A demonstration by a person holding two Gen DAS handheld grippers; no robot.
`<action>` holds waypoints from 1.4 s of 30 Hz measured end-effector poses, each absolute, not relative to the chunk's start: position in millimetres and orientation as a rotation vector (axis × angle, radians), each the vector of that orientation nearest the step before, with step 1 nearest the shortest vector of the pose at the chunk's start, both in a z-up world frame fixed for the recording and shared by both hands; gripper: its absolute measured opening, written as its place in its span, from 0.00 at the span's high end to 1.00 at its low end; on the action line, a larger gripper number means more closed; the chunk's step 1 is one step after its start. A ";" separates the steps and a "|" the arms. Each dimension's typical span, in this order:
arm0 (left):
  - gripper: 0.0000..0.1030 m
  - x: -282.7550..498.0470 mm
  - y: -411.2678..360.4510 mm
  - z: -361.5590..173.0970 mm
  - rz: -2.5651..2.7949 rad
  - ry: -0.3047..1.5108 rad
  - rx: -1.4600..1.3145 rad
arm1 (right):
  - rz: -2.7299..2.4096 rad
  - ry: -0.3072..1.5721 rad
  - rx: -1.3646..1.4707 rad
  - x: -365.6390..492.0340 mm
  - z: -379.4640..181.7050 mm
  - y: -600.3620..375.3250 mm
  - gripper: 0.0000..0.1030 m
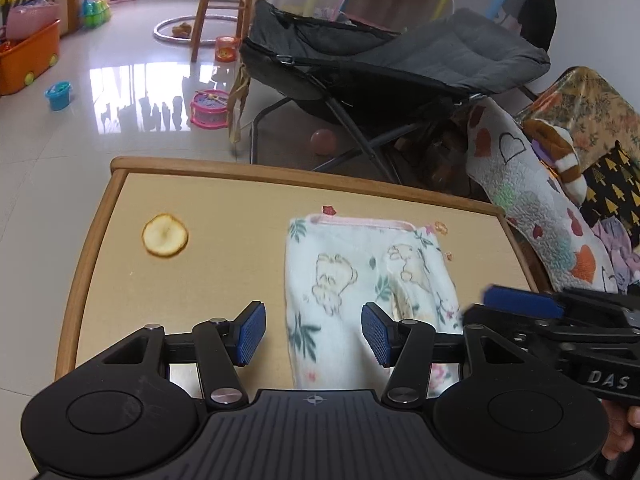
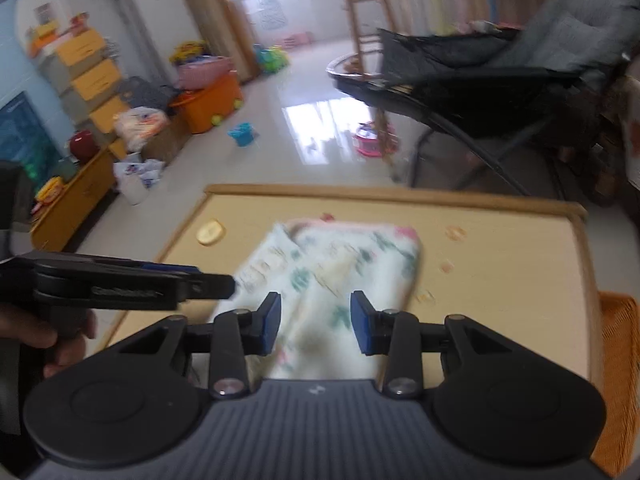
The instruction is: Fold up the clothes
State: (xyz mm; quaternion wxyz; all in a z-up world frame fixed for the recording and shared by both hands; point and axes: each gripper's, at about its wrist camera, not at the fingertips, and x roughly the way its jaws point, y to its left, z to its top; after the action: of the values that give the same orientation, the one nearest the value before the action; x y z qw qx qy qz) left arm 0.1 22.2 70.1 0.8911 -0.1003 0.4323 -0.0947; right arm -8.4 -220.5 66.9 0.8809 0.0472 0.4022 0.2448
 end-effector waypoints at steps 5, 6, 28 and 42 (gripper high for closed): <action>0.47 0.8 27.5 67.6 -0.186 0.922 -0.198 | 0.579 0.864 0.011 26.1 57.9 -187.6 0.66; 0.47 0.1 30.8 66.1 -0.181 0.928 -0.208 | 0.582 0.874 -0.010 31.0 55.5 -182.1 0.66; 0.47 6.3 11.9 31.9 -0.271 1.021 -0.157 | 0.588 0.868 -0.358 53.7 35.9 -139.5 0.94; 0.46 22.7 36.0 42.7 -0.216 0.934 -0.237 | 0.457 0.799 -0.003 42.9 63.9 -232.5 0.60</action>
State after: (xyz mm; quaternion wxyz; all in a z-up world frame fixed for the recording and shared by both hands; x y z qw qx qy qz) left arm 22.7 36.0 42.7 0.8806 -0.1136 0.4483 -0.1036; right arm 42.9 -232.5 63.9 0.8958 -0.0017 0.3858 0.2206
